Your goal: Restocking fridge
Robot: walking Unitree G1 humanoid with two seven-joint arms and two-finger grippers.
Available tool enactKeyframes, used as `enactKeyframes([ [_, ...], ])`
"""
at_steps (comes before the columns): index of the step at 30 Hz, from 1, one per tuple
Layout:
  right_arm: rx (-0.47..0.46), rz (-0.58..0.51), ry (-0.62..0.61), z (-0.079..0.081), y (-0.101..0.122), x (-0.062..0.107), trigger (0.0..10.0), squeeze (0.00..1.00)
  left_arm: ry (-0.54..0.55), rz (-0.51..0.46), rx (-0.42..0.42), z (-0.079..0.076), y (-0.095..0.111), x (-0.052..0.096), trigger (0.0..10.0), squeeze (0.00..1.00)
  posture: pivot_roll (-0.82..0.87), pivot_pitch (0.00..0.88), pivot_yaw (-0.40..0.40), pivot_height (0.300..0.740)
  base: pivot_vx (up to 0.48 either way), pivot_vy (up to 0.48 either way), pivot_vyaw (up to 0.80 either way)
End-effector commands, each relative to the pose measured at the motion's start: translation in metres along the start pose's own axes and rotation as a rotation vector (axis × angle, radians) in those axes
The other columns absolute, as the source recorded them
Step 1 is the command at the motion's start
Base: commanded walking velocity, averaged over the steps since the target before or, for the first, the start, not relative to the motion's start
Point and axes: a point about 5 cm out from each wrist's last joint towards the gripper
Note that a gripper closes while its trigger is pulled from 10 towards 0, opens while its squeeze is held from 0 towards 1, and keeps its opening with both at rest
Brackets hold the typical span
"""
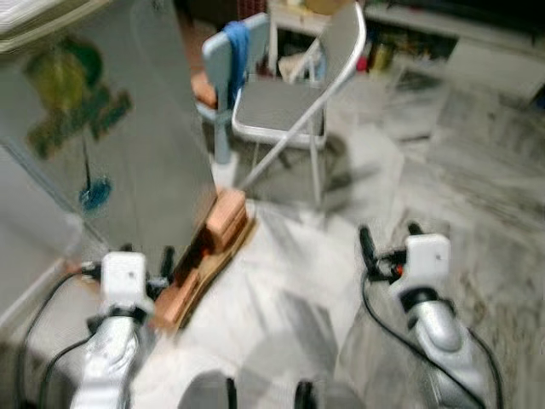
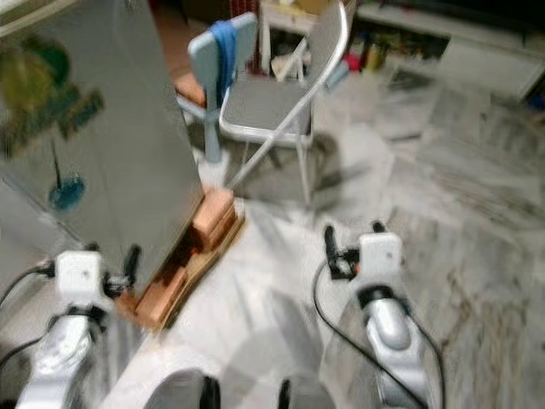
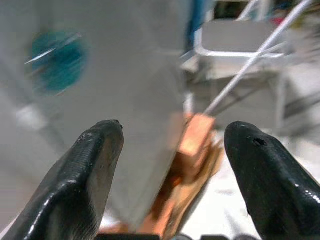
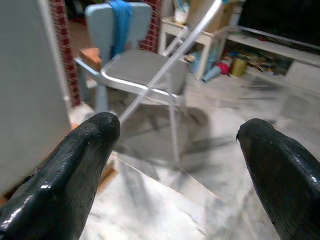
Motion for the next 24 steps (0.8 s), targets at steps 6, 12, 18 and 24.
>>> enactKeyframes([
  [6, -0.038, 0.004, -0.004, -0.001, 0.003, -0.01, 10.0, 0.0, -0.037, -0.005, -0.016, -0.007, 0.005, -0.004, 10.0, 0.0, 0.08, 0.112, 0.018, 0.74, 0.0, 0.456, 0.0],
  [12, -0.038, -0.009, 0.003, -0.001, 0.001, -0.013, 10.0, 0.0, -0.064, -0.012, -0.019, -0.013, 0.008, -0.008, 10.0, 0.0, 0.09, 0.118, 0.012, 0.74, 0.0, 0.48, 0.0],
  [18, -0.041, -0.005, 0.015, -0.002, -0.001, -0.016, 10.0, 0.0, -0.102, -0.004, -0.041, -0.02, 0.005, -0.007, 10.0, 0.0, 0.09, 0.108, 0.012, 0.74, 0.0, 0.48, 0.0],
  [24, -0.039, -0.007, 0.021, -0.001, -0.001, -0.019, 10.0, 0.0, -0.102, 0.004, -0.057, -0.019, 0.004, -0.008, 10.0, 0.0, 0.09, 0.108, 0.006, 0.74, 0.0, 0.48, 0.0],
])
Point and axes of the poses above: a point about 5 cm out from each wrist's last joint towards the gripper, its own x axis pointing back from the gripper into the wrist, its own y axis along the axis of the wrist's last joint, z = x × y, and after that the axes turned 1 degree about -x, right-handed
